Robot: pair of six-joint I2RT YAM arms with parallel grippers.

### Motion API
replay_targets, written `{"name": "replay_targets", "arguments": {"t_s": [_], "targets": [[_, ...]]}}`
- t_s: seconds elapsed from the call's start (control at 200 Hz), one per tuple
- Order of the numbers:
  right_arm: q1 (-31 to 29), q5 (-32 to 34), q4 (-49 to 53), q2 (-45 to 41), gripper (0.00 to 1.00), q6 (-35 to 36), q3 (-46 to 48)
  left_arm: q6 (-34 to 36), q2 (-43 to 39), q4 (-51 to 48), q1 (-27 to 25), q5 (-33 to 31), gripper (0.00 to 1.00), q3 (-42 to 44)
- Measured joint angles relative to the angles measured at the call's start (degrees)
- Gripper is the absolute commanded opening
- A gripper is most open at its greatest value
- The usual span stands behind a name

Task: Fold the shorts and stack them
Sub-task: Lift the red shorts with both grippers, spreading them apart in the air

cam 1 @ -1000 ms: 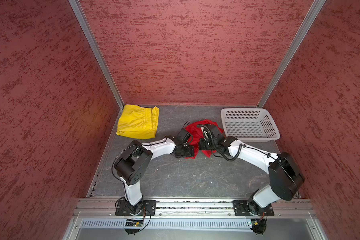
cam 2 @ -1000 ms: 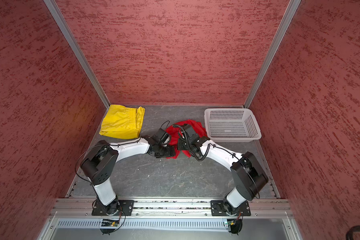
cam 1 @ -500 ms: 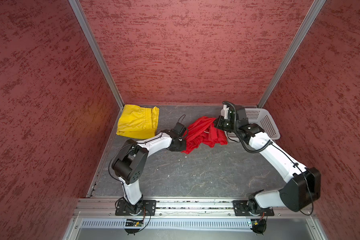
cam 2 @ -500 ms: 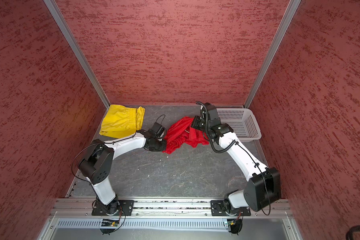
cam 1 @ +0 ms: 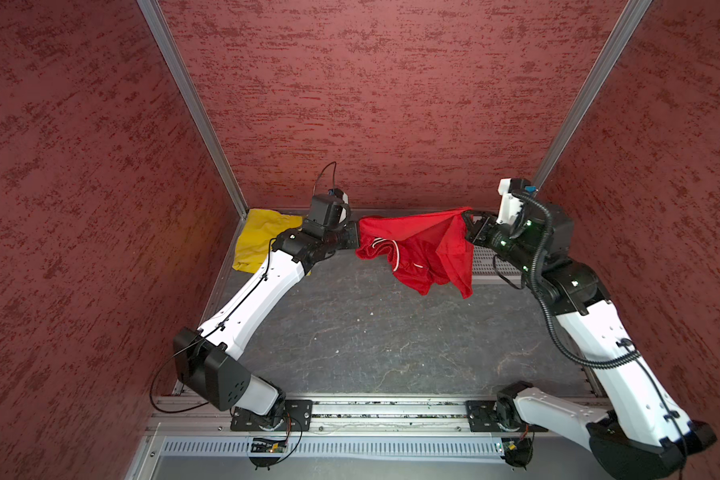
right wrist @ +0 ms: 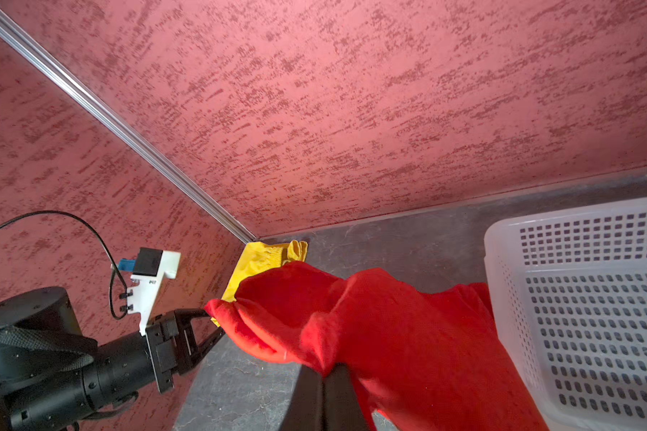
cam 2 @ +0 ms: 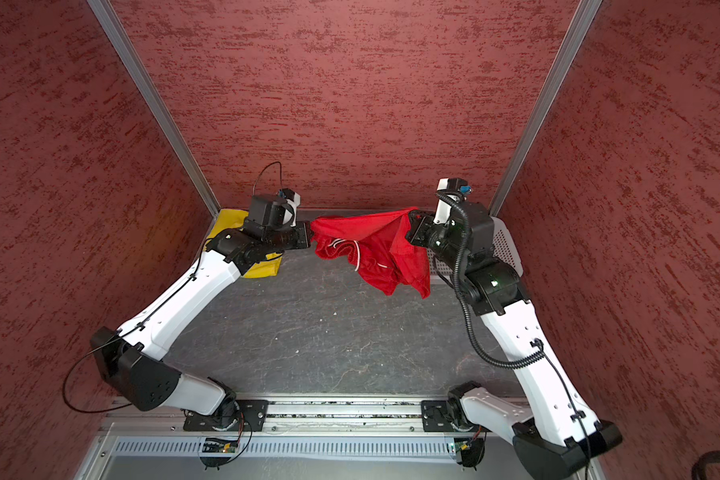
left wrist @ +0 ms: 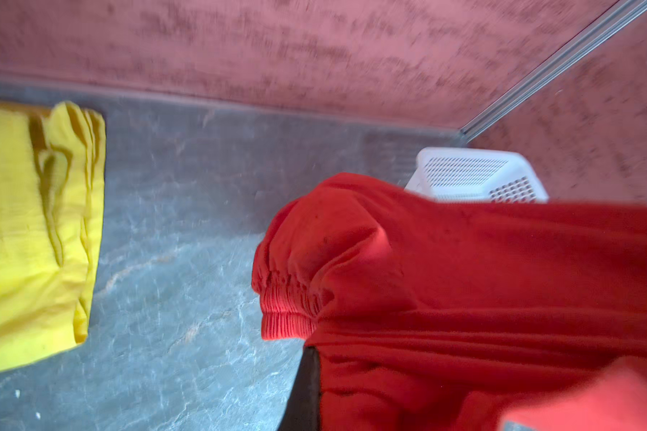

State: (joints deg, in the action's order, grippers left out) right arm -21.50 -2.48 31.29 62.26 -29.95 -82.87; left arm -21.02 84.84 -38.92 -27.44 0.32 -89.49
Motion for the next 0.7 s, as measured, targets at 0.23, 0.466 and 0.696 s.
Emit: {"name": "replay_targets", "arguments": {"t_s": [0.23,0.466,0.696], "targets": [[-0.02,2.43,1.18,-3.76,0.00,0.87,-4.26,3.10,-2.05,-3.80,-0.90,-1.09,0.00,-10.91],[-0.52,4.28,-0.22,-7.28,0.00,2.43,-10.58,5.79,-9.60,-3.52,-2.25,4.35,0.00,-16.74],[-0.87,5.42,-2.27,-5.29,0.00,5.92,-17.62,6.51,-13.94,-3.28,-2.27,10.45,0.00,-18.82]]}}
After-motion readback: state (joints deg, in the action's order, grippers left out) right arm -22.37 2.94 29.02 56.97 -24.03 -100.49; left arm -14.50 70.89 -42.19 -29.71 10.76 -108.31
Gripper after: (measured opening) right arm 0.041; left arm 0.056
